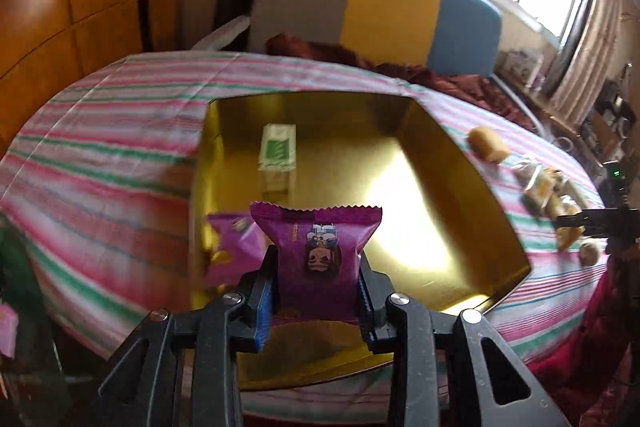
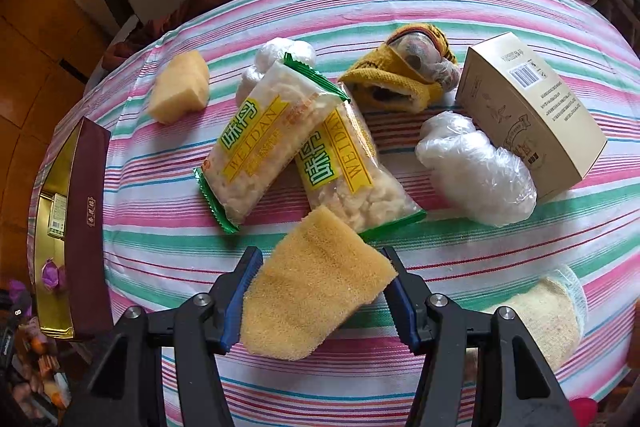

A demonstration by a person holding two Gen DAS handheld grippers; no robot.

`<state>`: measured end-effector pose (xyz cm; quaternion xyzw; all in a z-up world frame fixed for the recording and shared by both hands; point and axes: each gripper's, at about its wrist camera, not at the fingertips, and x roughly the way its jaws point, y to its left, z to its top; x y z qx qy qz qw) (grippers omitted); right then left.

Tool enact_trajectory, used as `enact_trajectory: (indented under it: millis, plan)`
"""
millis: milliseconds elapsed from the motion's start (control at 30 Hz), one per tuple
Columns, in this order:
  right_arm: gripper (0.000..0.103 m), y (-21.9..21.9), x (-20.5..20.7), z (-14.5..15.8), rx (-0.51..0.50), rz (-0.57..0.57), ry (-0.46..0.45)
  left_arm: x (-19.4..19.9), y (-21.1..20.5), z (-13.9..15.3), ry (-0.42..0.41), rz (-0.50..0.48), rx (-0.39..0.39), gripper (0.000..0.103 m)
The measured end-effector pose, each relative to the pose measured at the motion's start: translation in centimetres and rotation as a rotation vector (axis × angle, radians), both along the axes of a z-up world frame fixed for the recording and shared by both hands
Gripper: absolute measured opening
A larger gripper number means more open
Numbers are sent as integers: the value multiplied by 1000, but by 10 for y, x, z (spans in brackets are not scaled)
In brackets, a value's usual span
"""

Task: Organize objects
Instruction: 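Carry the purple snack toward the tray while the right tool grasps a yellow sponge, then lower the purple snack into the gold tray and open the left tool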

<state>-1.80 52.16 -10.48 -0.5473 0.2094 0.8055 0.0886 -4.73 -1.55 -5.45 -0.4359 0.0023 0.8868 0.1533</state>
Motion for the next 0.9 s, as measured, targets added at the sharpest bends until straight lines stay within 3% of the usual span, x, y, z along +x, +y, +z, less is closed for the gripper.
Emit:
enact_trajectory:
  millis: [333, 733, 900]
  plan:
    - [60, -3, 0, -2, 25, 7, -10, 1, -11, -18, -2, 25, -82, 34]
    - [60, -5, -1, -6, 65, 16, -52, 7, -26, -2, 62, 115, -117, 45]
    - [58, -8, -1, -5, 93, 22, -52, 12, -32, 11, 97, 138, -81, 45]
